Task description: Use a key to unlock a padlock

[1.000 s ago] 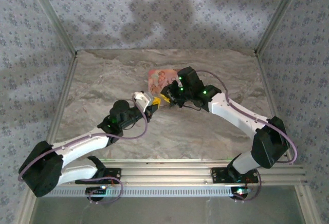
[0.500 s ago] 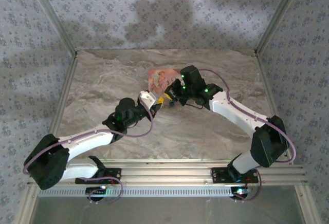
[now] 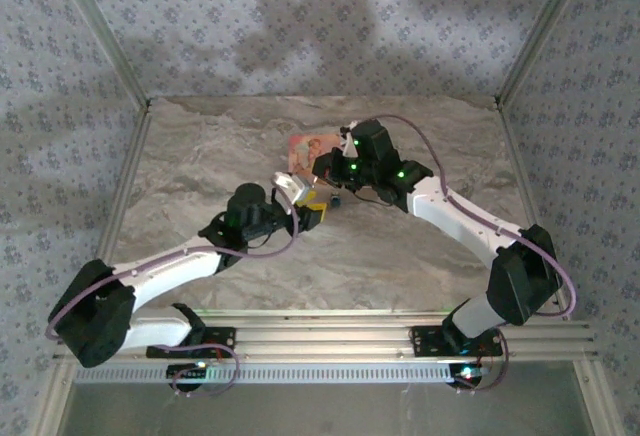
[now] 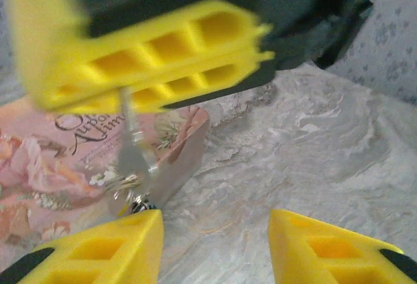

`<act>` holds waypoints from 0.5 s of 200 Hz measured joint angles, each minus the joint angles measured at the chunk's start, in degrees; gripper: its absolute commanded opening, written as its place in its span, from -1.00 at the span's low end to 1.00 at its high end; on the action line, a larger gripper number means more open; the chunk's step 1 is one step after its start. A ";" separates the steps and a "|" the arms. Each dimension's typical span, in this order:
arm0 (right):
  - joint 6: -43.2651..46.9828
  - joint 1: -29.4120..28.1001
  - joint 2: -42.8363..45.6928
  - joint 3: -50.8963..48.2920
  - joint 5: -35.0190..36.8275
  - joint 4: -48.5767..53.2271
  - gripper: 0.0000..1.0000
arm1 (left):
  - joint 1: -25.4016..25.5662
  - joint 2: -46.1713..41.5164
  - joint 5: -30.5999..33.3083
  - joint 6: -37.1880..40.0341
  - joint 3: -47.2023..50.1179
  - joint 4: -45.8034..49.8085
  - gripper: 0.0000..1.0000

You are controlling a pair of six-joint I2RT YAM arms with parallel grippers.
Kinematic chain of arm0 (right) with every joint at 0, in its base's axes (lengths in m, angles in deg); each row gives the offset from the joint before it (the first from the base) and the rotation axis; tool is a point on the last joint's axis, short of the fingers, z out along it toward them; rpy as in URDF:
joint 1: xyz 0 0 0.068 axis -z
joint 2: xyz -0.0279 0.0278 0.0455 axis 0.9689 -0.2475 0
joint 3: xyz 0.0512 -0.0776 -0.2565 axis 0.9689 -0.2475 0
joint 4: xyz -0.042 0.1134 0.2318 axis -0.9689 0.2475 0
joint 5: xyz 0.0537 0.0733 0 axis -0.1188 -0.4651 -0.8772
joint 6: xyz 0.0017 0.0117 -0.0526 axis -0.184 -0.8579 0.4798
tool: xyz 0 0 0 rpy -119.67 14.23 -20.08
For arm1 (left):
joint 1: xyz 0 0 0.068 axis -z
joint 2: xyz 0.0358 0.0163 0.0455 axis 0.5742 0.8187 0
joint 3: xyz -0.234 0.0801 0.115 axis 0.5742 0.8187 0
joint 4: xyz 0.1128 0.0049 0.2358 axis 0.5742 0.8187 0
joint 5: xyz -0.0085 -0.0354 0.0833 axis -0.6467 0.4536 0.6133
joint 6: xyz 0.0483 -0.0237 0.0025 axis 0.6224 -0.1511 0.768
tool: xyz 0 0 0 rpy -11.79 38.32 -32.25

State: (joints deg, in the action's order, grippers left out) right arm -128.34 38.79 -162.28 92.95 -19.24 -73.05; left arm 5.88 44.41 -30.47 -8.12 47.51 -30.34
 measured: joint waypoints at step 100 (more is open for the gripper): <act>13.64 5.86 0.13 -2.36 -14.53 -10.25 -1.00 | -17.73 0.57 -30.25 -30.75 0.46 -6.47 -0.11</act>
State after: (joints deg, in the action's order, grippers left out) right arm -114.70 44.65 -162.15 90.59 -33.77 -83.30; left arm -11.84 44.97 -60.72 -38.88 47.97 -36.81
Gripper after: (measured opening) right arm 0.048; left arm 0.447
